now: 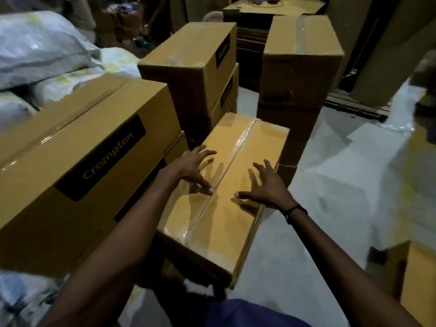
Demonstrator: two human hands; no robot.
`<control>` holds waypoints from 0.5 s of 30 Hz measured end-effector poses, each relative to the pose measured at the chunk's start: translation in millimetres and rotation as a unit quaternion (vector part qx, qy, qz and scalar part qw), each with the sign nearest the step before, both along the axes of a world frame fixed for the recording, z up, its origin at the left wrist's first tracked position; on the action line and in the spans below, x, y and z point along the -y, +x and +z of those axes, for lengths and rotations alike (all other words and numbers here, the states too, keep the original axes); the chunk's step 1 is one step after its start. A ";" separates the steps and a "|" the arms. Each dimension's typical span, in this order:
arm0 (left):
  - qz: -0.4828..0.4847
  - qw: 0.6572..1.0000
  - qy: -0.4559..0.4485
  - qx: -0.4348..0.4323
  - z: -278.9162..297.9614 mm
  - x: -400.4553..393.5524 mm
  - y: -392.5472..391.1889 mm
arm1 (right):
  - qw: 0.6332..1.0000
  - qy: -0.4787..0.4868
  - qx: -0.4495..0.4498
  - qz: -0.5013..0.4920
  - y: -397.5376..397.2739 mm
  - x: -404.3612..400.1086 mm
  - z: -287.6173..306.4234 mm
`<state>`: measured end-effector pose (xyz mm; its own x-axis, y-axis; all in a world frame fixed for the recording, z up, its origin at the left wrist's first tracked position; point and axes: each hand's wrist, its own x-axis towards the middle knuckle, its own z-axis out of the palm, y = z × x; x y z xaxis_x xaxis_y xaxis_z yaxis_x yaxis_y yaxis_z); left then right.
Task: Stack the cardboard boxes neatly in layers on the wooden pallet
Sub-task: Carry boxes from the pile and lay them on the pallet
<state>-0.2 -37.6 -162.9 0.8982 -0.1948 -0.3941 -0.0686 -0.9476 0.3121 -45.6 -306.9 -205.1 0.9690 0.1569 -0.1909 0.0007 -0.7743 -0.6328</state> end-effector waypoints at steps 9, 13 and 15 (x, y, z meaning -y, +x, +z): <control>-0.054 0.997 -0.028 -0.041 -29.6 -18.0 34.6 | 0.992 -0.020 -0.054 -0.113 -5.9 -52.2 -5.6; -0.046 0.998 -0.029 -0.011 -26.6 -8.2 28.2 | 0.987 -0.001 -0.064 -0.148 -10.2 -51.0 2.9; -0.047 0.998 -0.035 -0.004 -22.5 -0.3 21.4 | 0.986 0.000 -0.061 -0.155 -19.4 -44.9 7.1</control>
<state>21.2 -37.3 -185.5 0.8715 -0.3061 -0.3831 -0.1539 -0.9125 0.3791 -64.9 -262.0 -198.0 0.9401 -0.1432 -0.3093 -0.3121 -0.7260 -0.6127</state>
